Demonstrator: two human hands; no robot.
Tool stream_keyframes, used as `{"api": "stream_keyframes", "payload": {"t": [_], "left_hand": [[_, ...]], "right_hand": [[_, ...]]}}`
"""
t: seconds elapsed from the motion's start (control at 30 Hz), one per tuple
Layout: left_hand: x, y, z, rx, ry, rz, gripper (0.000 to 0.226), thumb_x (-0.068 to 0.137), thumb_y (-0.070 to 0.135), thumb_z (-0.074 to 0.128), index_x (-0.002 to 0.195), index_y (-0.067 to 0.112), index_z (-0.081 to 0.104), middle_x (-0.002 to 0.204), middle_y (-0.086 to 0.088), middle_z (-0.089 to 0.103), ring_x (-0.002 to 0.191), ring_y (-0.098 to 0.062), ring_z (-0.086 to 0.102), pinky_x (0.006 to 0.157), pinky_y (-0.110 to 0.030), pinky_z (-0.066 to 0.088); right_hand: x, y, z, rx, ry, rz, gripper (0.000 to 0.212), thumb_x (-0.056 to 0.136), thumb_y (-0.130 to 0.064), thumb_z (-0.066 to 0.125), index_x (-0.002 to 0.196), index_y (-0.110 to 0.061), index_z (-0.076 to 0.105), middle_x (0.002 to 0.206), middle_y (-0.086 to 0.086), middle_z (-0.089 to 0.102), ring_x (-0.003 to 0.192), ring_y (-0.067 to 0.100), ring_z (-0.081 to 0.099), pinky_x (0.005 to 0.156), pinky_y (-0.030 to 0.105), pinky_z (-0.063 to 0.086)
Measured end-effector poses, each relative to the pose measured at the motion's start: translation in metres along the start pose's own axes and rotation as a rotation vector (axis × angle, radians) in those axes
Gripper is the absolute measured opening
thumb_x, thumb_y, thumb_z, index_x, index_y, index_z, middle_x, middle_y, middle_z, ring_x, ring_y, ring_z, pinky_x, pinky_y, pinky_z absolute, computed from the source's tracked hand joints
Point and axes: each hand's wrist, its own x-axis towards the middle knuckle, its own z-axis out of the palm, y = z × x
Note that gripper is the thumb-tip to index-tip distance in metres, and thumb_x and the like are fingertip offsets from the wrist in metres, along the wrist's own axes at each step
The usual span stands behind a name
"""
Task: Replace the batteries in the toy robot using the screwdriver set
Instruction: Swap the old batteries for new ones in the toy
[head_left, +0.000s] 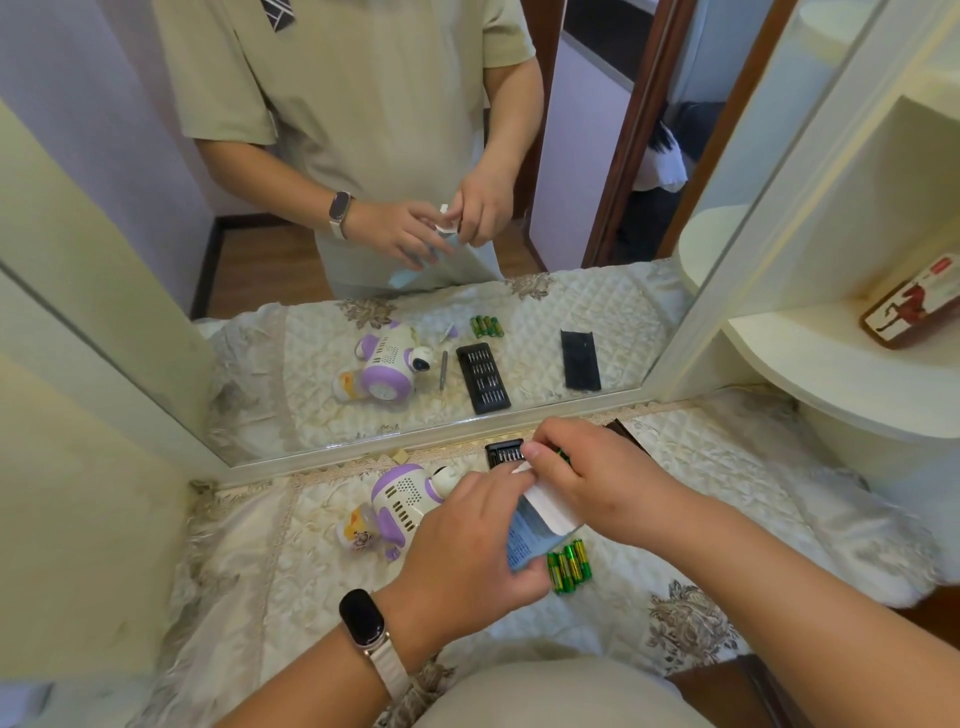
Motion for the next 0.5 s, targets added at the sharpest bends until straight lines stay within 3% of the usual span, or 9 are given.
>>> {"api": "stream_keyframes", "payload": {"t": [0.2,0.27,0.37,0.5], "left_hand": [[0.002,-0.002,0.001,0.019,0.021,-0.027,0.065,0.067,0.044,0.067,0.127,0.026,0.049,0.114,0.015,0.057,0.092,-0.004,0.042,0.061,-0.018,0.037],[0.003,-0.002,0.002,0.012,0.025,-0.049,0.063,0.067,0.043,0.066,0.124,0.025,0.049,0.109,0.015,0.056,0.089,-0.005,0.043,0.059,-0.017,0.037],[0.004,-0.002,0.004,0.014,0.032,-0.065,0.058,0.065,0.041,0.066,0.118,0.022,0.051,0.101,0.014,0.054,0.084,-0.008,0.045,0.056,-0.022,0.04],[0.002,-0.005,0.003,0.02,-0.012,-0.089,0.067,0.071,0.042,0.065,0.132,0.028,0.042,0.11,0.017,0.052,0.092,-0.009,0.047,0.063,-0.024,0.042]], "right_hand": [[-0.003,0.002,0.008,0.086,-0.013,0.026,0.027,0.098,-0.046,0.039,0.102,-0.026,0.058,0.095,-0.011,0.06,0.086,0.003,0.055,0.077,0.031,0.048],[-0.003,0.001,0.018,0.226,-0.04,0.076,0.031,0.099,-0.047,0.039,0.114,-0.027,0.056,0.107,-0.009,0.06,0.096,0.003,0.056,0.086,0.031,0.048],[-0.005,0.001,0.026,0.378,-0.102,0.136,0.051,0.097,-0.053,0.038,0.141,-0.027,0.04,0.135,-0.01,0.049,0.121,0.004,0.047,0.104,0.031,0.04],[-0.01,0.004,0.026,0.553,-0.077,0.161,0.046,0.097,-0.043,0.047,0.14,-0.027,0.041,0.131,-0.012,0.051,0.12,0.002,0.05,0.096,0.021,0.044]]}}
